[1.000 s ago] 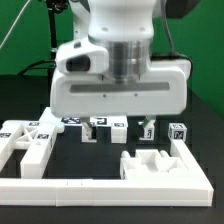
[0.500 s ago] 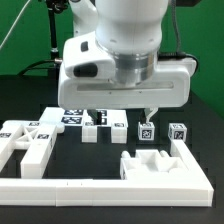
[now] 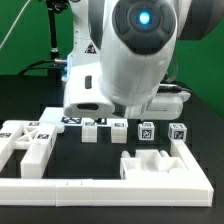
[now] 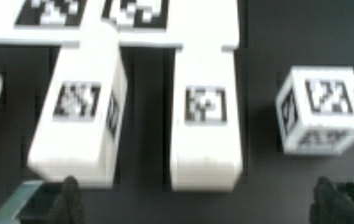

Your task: Assemble chair

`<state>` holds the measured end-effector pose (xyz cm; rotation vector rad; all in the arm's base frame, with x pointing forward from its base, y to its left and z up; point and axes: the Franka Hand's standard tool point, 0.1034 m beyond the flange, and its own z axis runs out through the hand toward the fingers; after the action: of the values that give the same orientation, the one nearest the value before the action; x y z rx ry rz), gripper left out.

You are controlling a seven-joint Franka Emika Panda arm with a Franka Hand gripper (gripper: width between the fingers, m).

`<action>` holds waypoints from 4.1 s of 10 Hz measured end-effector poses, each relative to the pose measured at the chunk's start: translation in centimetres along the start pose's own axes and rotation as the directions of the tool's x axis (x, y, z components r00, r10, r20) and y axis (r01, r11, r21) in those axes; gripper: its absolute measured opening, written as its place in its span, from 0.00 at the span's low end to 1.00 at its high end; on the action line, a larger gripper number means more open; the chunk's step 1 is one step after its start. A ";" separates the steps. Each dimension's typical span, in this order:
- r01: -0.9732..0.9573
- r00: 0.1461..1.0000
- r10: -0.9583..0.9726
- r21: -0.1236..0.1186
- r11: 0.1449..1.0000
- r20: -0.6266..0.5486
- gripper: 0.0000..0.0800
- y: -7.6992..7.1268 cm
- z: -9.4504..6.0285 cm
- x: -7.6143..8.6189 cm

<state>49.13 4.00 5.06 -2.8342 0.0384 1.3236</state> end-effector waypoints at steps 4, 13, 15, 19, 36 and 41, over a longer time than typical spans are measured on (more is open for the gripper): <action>-0.022 1.000 0.022 0.005 1.000 0.010 0.81 -0.4 0.8 0.2; -0.020 0.999 0.020 -0.006 1.000 0.049 0.78 -1.1 4.0 0.9; -0.020 0.999 0.020 -0.006 1.000 0.049 0.60 -1.1 4.0 0.9; -0.020 0.999 0.020 -0.006 1.000 0.049 0.35 -1.0 4.0 0.9; 0.148 0.756 -0.140 -0.042 0.988 -0.640 0.35 -5.5 -14.4 -0.5; 0.130 0.469 -0.106 -0.051 0.990 -0.877 0.35 -6.1 -14.7 0.7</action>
Offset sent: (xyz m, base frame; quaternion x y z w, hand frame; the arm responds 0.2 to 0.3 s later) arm -0.0269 0.0232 -0.0141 0.0396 -0.0751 0.0603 0.9946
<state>60.99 9.71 13.93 -3.0451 -0.1340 -0.3082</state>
